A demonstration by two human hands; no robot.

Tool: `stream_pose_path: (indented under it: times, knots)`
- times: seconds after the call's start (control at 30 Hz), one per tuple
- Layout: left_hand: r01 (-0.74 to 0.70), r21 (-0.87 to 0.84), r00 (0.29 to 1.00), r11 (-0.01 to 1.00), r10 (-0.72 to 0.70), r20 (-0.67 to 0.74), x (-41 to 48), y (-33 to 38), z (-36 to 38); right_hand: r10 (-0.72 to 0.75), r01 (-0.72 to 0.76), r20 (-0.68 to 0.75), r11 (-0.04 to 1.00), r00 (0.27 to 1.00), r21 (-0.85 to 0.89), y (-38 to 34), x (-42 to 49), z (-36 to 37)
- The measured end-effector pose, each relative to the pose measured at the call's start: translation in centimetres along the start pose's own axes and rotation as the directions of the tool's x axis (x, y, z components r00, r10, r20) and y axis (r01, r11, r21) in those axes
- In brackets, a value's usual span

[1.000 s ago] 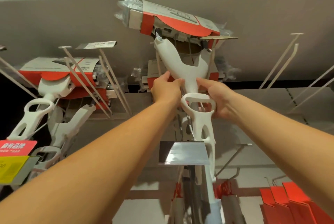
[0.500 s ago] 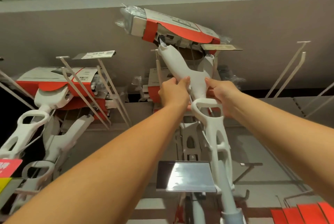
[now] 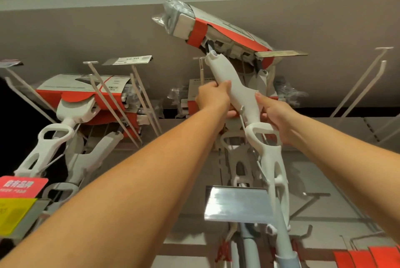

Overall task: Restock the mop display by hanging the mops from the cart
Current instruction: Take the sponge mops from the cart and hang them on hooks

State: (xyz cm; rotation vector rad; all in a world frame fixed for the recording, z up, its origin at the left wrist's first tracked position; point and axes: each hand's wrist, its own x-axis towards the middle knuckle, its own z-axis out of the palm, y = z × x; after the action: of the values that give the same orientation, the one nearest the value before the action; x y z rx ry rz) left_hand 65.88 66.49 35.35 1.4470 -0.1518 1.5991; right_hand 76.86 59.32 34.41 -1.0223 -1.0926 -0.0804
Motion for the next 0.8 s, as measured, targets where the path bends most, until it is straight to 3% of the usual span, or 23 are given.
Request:
stream_pose_path:
  times: [0.13, 0.33, 0.57, 0.8]
  knots:
    - [-0.081, -0.011, 0.996, 0.997, 0.081, -0.036, 0.4, 0.6, 0.4, 0.033, -0.033, 0.062, 0.999, 0.998, -0.011, -0.9, -0.8, -0.6]
    - [0.112, -0.053, 0.992, 0.992, -0.116, -0.058, 2.5, -0.3, 0.1, 0.0, -0.002, -0.032, 0.998, 0.999, -0.068, 0.1, -0.1, 0.9]
    - [0.155, -0.072, 0.988, 0.985, -0.153, 0.026, 3.6, -1.9, -1.1, 0.051, -0.055, -0.063, 0.997, 0.997, -0.063, 1.4, 1.6, 2.4]
    - [0.171, -0.092, 0.985, 0.981, -0.172, 0.005, 4.4, -3.4, -1.1, 0.042, -0.049, -0.092, 0.996, 0.995, -0.079, 2.1, 3.1, 2.6]
